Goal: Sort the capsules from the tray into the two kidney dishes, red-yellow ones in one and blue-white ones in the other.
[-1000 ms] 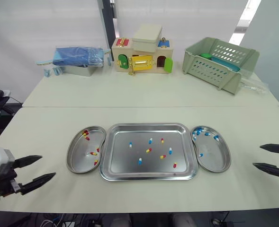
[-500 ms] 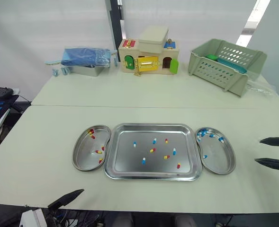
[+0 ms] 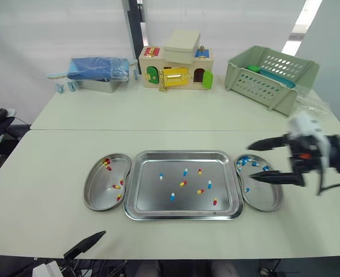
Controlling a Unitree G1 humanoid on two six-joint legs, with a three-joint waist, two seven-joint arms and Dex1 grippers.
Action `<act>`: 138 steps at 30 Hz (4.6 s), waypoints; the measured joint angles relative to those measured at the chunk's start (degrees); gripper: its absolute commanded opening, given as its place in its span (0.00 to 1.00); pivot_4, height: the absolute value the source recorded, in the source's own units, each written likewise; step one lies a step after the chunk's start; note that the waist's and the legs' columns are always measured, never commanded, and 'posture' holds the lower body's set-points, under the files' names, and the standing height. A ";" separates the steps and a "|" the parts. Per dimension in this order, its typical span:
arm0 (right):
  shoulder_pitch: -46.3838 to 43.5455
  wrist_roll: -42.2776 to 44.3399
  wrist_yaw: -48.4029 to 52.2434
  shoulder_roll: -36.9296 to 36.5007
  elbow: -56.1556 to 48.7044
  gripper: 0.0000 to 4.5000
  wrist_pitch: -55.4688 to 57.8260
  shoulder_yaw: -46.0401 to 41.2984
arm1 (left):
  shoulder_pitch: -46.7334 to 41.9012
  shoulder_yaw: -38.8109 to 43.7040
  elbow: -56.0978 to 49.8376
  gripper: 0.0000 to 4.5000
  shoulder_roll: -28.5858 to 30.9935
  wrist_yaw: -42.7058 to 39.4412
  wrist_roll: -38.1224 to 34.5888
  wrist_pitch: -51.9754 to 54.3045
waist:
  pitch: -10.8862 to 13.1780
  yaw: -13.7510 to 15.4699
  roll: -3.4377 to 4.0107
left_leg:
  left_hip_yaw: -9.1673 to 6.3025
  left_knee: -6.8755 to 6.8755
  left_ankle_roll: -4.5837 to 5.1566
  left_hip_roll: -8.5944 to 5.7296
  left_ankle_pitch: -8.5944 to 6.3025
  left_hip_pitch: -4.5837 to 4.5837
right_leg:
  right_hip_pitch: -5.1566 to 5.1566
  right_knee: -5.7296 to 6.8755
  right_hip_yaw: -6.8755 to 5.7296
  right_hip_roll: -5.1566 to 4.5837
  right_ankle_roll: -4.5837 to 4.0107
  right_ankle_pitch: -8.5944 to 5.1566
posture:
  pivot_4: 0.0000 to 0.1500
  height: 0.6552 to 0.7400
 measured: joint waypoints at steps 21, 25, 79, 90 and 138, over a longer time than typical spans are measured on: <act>-21.05 -27.45 -6.83 38.36 33.30 0.66 -13.87 29.88 | 5.06 -6.23 -3.41 1.00 -4.90 15.17 3.72 -4.29 | -0.05 -1.80 -0.10 | -0.06 -0.06 -0.01 -0.01 0.01 -0.16 | -0.62 0.28 0.11 0.03 -0.04 0.00 | 1.00 1.00; -21.06 -30.27 -6.73 40.13 36.40 0.66 -16.45 30.40 | 6.34 -7.09 -3.52 1.00 -4.93 16.30 4.21 -5.49 | -0.04 -2.00 -0.08 | -0.11 -0.08 -0.02 -0.02 0.01 -0.19 | -0.69 0.29 0.07 0.03 -0.04 0.00 | 1.00 1.00; -15.75 -35.34 -5.83 43.92 34.78 0.17 -20.04 21.33 | 4.40 -7.60 -1.29 1.00 5.12 16.47 2.16 -6.22 | -0.01 -1.52 -0.03 | -0.23 -0.07 -0.02 -0.01 0.01 -0.21 | -0.83 0.29 -0.02 0.07 -0.05 0.00 | 1.00 1.00; 8.35 -20.19 -5.21 18.11 -0.80 0.17 -5.01 -0.48 | 1.41 -9.94 -2.65 1.00 14.62 4.68 0.21 -6.71 | 0.03 0.88 0.05 | -0.17 -0.04 -0.02 -0.02 0.02 -0.56 | -0.72 0.26 -0.10 0.04 -0.05 0.00 | 1.00 1.00; 38.33 -12.34 -4.06 -2.96 22.64 0.99 -19.25 -36.20 | -3.64 -7.03 1.71 1.00 14.07 6.15 -1.39 -1.32 | 0.01 0.70 0.04 | 0.01 -0.09 0.01 0.02 0.00 0.11 | 0.03 0.09 -0.03 0.04 -0.05 -0.01 | 1.00 1.00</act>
